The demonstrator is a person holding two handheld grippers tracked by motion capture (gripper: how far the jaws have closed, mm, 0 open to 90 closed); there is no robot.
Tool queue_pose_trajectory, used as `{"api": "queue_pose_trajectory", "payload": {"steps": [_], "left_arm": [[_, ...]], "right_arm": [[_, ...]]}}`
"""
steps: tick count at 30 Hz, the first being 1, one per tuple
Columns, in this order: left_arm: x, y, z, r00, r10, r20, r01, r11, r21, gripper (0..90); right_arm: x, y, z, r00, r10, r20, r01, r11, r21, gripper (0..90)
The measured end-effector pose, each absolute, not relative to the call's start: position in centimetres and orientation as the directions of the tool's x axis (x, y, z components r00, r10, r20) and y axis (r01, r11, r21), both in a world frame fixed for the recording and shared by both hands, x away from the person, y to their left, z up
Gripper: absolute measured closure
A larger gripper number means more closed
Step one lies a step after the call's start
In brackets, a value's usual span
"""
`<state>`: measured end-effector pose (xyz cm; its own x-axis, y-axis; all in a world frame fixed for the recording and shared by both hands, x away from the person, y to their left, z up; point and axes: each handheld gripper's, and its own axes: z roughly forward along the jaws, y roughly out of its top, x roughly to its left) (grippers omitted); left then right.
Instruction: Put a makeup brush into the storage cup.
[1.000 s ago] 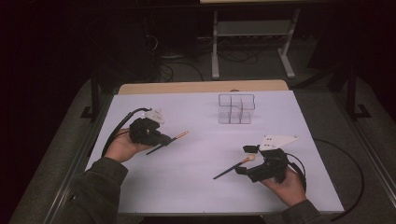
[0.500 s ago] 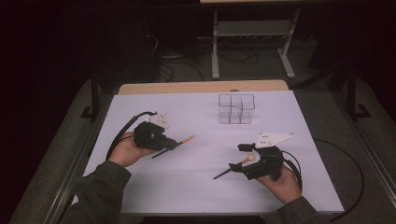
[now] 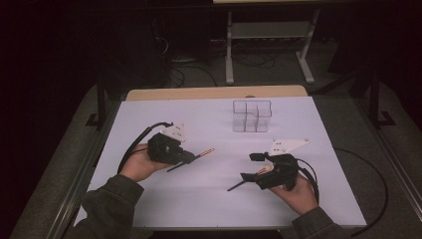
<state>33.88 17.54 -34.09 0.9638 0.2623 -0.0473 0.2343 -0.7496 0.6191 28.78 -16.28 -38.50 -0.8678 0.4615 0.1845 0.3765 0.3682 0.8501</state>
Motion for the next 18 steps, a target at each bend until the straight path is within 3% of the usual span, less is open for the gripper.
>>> {"api": "queue_pose_trajectory", "payload": {"steps": [18], "left_arm": [[32.7,16.2,-33.9,0.975,0.217,-0.042,0.192,-0.740,0.645,83.5]], "right_arm": [[29.2,-15.5,-38.3,-0.876,0.439,0.200,0.380,0.371,0.847,25.3]]}}
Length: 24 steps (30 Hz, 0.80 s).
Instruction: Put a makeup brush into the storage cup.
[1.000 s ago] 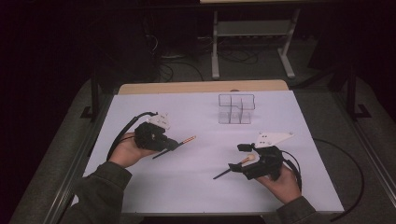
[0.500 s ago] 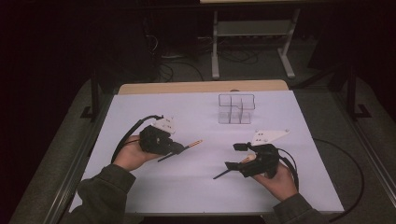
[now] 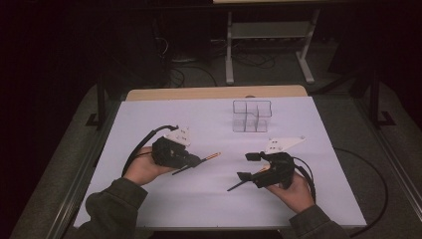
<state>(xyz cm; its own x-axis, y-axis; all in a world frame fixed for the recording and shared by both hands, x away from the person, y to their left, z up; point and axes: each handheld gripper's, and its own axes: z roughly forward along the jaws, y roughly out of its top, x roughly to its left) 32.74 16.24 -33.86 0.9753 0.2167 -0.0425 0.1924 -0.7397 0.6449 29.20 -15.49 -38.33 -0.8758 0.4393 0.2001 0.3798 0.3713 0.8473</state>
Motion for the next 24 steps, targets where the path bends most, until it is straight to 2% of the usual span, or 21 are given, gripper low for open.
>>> {"api": "queue_pose_trajectory", "payload": {"steps": [24], "left_arm": [[31.86,15.09,-34.18,0.983,0.179,-0.048,0.167,-0.741,0.651,83.5]], "right_arm": [[29.66,-14.53,-38.55,-0.880,0.418,0.226,0.392,0.373,0.841,28.2]]}}
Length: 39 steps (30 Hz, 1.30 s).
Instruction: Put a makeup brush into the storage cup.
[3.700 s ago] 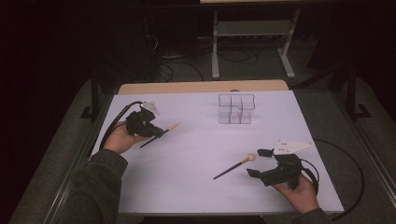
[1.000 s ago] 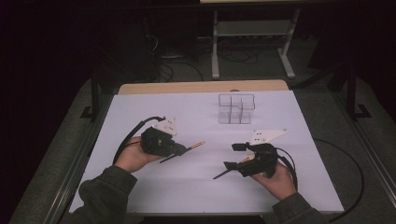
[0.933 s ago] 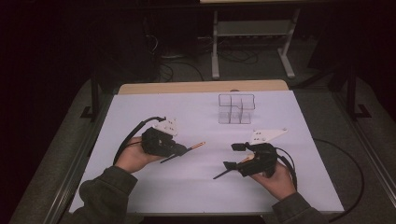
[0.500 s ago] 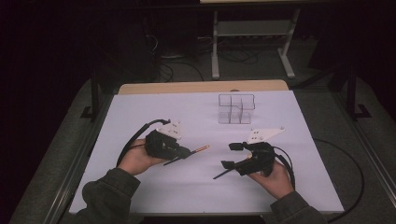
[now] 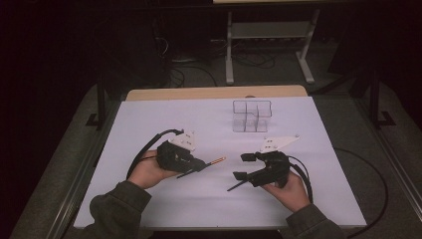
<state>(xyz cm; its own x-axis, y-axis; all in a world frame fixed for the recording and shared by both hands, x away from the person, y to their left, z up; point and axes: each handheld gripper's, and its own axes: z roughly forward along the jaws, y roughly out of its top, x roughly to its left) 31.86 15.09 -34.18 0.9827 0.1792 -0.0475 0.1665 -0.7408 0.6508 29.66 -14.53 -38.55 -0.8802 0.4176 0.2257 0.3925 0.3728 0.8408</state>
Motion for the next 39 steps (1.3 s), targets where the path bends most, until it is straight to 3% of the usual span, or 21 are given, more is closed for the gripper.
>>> {"api": "queue_pose_trajectory", "payload": {"steps": [39], "left_arm": [[31.0,13.5,-34.9,0.988,0.130,-0.082,0.150,-0.713,0.685,83.5]], "right_arm": [[30.0,-12.2,-38.6,-0.905,0.297,0.305,0.402,0.360,0.842,46.7]]}}
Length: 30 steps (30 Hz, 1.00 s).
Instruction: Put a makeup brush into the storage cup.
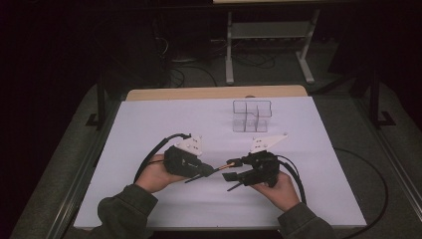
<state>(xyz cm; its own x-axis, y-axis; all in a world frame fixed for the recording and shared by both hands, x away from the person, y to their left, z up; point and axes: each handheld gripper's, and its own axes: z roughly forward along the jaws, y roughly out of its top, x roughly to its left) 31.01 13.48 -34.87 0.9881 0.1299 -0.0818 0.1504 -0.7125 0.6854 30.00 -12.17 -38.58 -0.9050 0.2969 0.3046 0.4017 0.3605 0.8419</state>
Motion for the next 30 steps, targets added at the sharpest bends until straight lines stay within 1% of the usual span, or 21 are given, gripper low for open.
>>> {"api": "queue_pose_trajectory", "payload": {"steps": [3,7,8,13,16,26,30], "left_arm": [[30.94,13.39,-34.88,0.989,0.125,-0.077,0.143,-0.714,0.685,83.5],[30.93,13.30,-34.89,0.990,0.119,-0.076,0.138,-0.716,0.685,83.5],[30.93,13.29,-34.89,0.990,0.118,-0.076,0.138,-0.716,0.684,83.5],[30.85,13.17,-34.92,0.990,0.116,-0.078,0.138,-0.715,0.686,83.5],[30.71,13.03,-34.95,0.991,0.108,-0.080,0.133,-0.713,0.688,83.5],[30.67,12.78,-35.07,0.992,0.100,-0.079,0.127,-0.721,0.681,83.5],[30.60,12.63,-35.14,0.992,0.093,-0.080,0.123,-0.726,0.676,83.5]], "right_arm": [[29.98,-12.11,-38.53,-0.905,0.290,0.310,0.404,0.363,0.840,52.0],[30.03,-12.00,-38.53,-0.907,0.281,0.314,0.403,0.365,0.839,54.7],[30.04,-11.92,-38.55,-0.906,0.278,0.318,0.406,0.368,0.836,56.8],[30.10,-11.72,-38.59,-0.908,0.267,0.323,0.406,0.371,0.835,59.1],[30.12,-11.66,-38.66,-0.906,0.257,0.337,0.414,0.370,0.832,63.1],[30.26,-11.81,-38.69,-0.898,0.239,0.369,0.434,0.357,0.827,72.1],[30.25,-11.83,-38.67,-0.900,0.233,0.369,0.432,0.355,0.829,74.0]]}}
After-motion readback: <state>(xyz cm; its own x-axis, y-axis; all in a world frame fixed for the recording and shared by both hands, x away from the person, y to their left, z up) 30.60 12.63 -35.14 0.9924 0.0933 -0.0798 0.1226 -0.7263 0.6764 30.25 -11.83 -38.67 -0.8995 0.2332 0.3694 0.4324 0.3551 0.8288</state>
